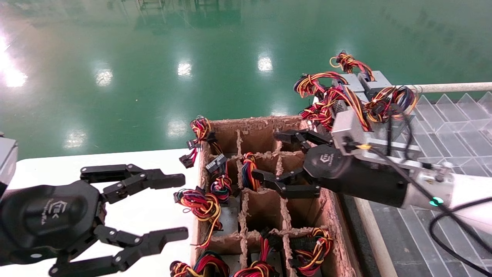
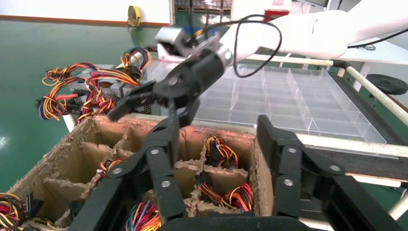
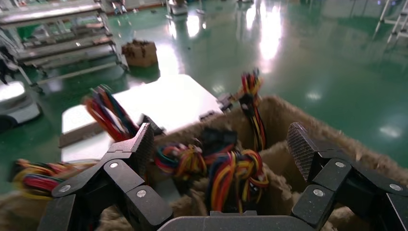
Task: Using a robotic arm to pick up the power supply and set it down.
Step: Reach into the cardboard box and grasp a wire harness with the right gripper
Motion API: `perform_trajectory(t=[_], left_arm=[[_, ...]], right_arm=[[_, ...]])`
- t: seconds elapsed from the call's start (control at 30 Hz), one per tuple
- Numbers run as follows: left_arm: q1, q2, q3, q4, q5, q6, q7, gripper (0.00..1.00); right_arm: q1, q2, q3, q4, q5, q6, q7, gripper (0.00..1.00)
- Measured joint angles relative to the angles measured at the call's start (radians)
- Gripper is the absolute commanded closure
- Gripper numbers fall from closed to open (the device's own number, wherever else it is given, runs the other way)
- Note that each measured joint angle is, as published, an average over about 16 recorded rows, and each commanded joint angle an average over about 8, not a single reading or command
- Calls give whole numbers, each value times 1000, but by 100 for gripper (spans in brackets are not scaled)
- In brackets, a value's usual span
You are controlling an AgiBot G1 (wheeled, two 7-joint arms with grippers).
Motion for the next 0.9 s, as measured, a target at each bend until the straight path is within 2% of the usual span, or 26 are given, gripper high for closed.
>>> perform_trajectory(t=[0.17, 0.23, 0.27, 0.43, 0.5, 0.53, 0.9], left_arm=[[0, 0, 0, 0, 0, 0, 0, 100], [0, 0, 0, 0, 0, 0, 0, 100], [0, 0, 0, 0, 0, 0, 0, 100], [0, 0, 0, 0, 0, 0, 0, 100], [0, 0, 0, 0, 0, 0, 0, 100], [0, 0, 0, 0, 0, 0, 0, 100], [0, 0, 0, 0, 0, 0, 0, 100]], right_arm=[[44, -68, -24, -136, -37, 10, -52, 0], [59, -91, -31, -188, -48, 13, -74, 7], [66, -102, -33, -212, -52, 14, -85, 16], [100, -148, -42, -326, -67, 11, -136, 79], [112, -163, -45, -366, -71, 8, -155, 97], [117, -170, -46, -384, -73, 6, -164, 100], [167, -218, -57, -539, -87, -28, -243, 100]])
